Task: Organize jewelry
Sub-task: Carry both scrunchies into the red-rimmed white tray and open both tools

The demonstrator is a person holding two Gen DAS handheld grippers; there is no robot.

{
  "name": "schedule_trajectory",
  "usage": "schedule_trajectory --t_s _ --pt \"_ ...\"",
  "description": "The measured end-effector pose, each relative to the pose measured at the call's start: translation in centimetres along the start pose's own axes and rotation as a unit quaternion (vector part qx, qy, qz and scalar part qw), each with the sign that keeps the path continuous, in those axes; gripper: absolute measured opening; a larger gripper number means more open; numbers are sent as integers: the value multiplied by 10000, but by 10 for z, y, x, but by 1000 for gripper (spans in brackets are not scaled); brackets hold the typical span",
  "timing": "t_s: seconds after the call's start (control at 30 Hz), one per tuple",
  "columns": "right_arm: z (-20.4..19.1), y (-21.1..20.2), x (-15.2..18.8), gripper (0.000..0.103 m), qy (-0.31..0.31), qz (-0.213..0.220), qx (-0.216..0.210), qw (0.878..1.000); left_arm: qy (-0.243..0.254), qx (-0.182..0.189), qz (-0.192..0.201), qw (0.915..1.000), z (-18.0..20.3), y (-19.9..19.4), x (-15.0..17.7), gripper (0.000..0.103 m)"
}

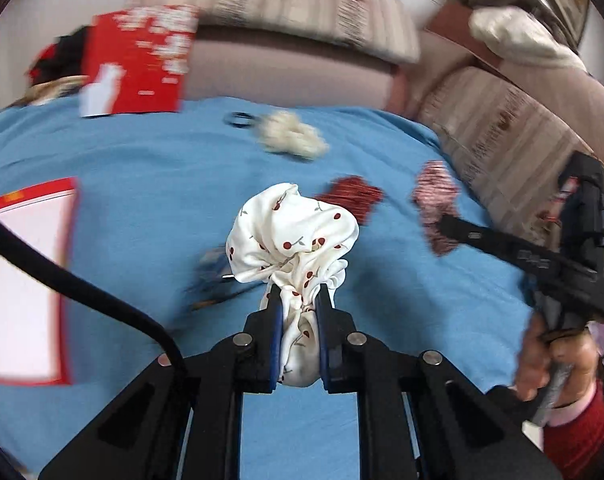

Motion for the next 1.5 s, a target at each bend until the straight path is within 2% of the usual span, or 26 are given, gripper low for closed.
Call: schedule_trajectory --t_s 0.17,0.33,0.47,0.6,0.73,0.93,1.0,1.1,1.13,1.17,1.2,1.27,1.33,1.43,1.5 --pt "-84 6 0 12 -677 -88 -472 9965 -379 -812 303 9955 -79 -58 2 14" --pt "-181 34 19 12 -1348 -260 -860 9868 -688 -1543 476 9845 -162 -98 -7 14" --pt "-252 71 33 12 -1697 -467 -1070 9786 -920 -1948 446 9755 -227 -104 -20 14" --pt "-310 114 36 12 -1961 -644 -1033 9730 -1285 -2174 300 9671 -296 -98 -31 14" --pt "-345 164 35 12 -2060 -907 -941 9698 -1435 -2486 145 9578 -351 -90 -40 14" --pt "-374 225 34 12 -2108 -1210 -700 9675 -1939 -2645 39 9447 -421 -82 -49 15" --pt "-381 237 34 13 -2115 -1256 -636 9672 -2034 -2660 5 9422 -434 -78 -51 18" --pt "-386 250 30 21 -2071 -1303 -558 9680 -2031 -2717 -6 9407 -442 -73 -54 25" --pt "-386 253 29 35 -2060 -1325 -552 9680 -1999 -2727 33 9411 -442 -73 -55 29" --pt "-386 254 29 42 -2064 -1418 -531 9667 -1996 -2710 55 9416 -442 -73 -57 39" --pt "-386 253 27 48 -2044 -1414 -511 9673 -2010 -2684 92 9421 -442 -73 -57 46" --pt "-382 240 22 49 -2050 -1351 -603 9675 -2087 -2622 205 9419 -440 -79 -56 51" --pt "-372 219 21 58 -2068 -1210 -735 9681 -2183 -2501 295 9428 -436 -88 -53 51" --pt "-350 193 32 60 -2154 -1017 -416 9703 -2210 -2482 478 9419 -423 -107 -47 52" --pt "-340 192 46 60 -2165 -1167 -405 9685 -2205 -2568 641 9388 -408 -122 -40 57"
Point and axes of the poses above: each gripper's, at about its wrist camera, not at the fingertips, and y roughly the way its jaws point, z to its right, x to its underside, the point moved 2 cm from there along y, roughly the way its jaws point, and after that the axes turned 11 degrees about x, right-handed, at the moved point
